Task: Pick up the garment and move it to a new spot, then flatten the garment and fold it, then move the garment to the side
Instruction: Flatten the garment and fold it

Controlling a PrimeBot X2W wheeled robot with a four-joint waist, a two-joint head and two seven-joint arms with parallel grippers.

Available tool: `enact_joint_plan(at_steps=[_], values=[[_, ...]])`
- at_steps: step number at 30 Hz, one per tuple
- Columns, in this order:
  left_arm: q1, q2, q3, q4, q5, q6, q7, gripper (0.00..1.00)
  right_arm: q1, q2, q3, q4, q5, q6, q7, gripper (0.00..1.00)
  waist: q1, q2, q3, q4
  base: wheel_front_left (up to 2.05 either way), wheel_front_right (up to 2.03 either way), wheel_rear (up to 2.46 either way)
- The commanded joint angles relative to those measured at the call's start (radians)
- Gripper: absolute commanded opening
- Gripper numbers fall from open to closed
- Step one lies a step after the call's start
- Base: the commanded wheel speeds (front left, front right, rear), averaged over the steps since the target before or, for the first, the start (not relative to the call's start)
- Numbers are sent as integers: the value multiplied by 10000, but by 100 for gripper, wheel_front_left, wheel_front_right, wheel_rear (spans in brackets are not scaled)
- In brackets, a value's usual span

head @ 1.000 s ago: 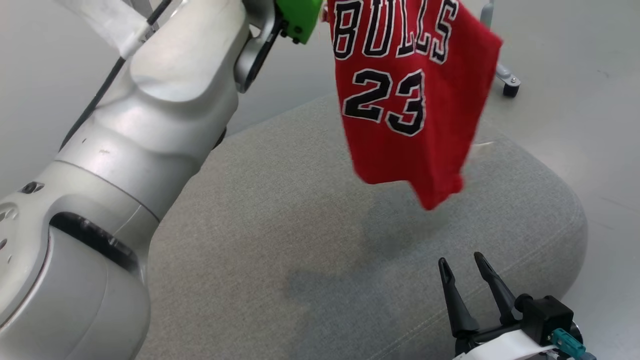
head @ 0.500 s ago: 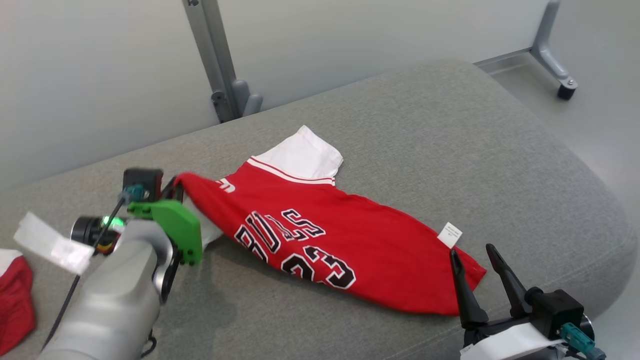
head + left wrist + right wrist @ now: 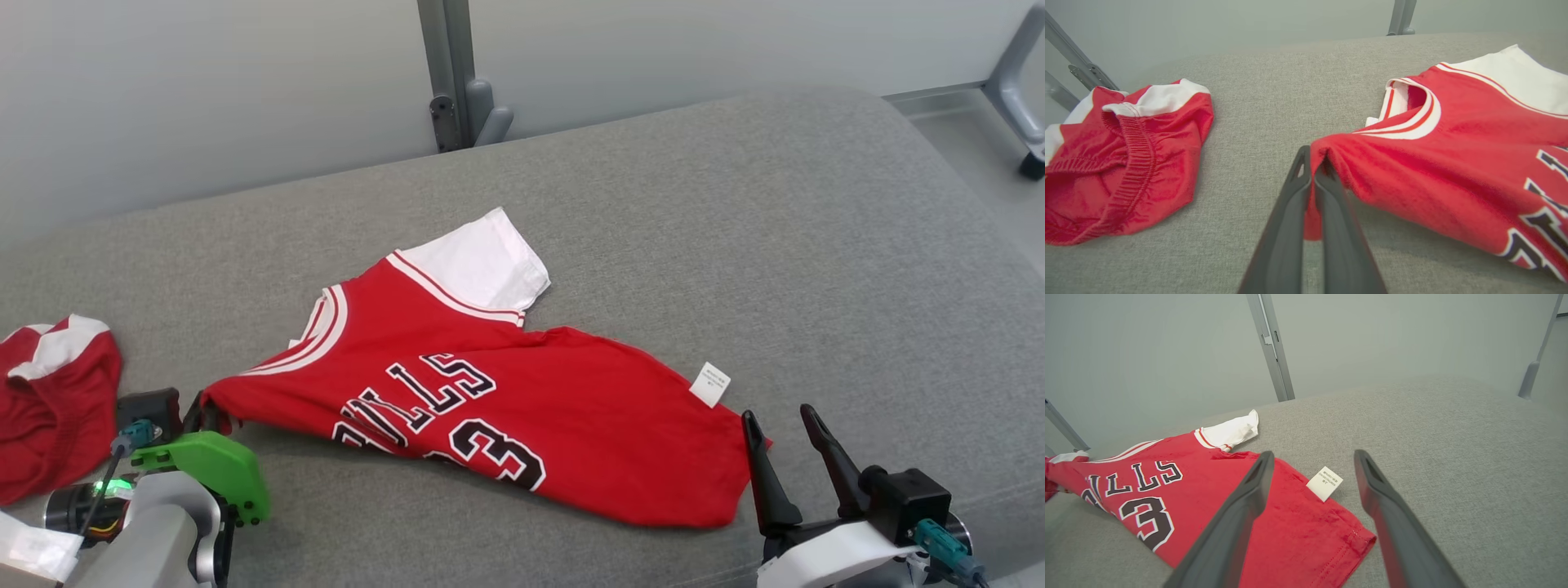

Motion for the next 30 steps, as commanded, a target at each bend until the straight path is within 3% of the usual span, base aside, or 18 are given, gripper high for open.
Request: enact_joint_plan(at_steps=[1,6,12,17,25,26,29,30], values=[[288,154,458,-368,332,216,-53,100,-195,-14,-56,230,78,1,-51,100,0,0,380,362,0,0,0],[718,185,1419,-1207,1008,520,-46,100,-409,-7,-73,1077,614,1,-51,100,0,0,571,491,0,0,0],[1818,23,2895,-3489,2686,909,-46,100,-908,-14,-371,2480,1871,1,-51,100,0,0,700,617,0,0,0],[3106,-571,3915,-5870,4257,593,-45,100,-1229,-16,-676,3478,2883,1,-51,100,0,0,760,808,0,0,0],[4081,-1217,4386,-6716,5313,146,-45,100,-1352,-19,-561,3981,3294,1,-51,100,0,0,736,975,0,0,0],[4124,-1276,4420,-6698,5393,80,-45,100,-1349,-21,-540,4017,3337,1,-51,99,0,0,728,987,0,0,0],[4250,-1415,4510,-6517,5579,-78,-45,100,-1350,-19,-497,4102,3573,1,-51,75,0,0,682,1000,0,0,0],[4258,-1445,4564,-6458,5639,-130,-45,100,-1363,-16,-470,4115,3642,1,-51,71,0,0,666,994,0,0,0]])
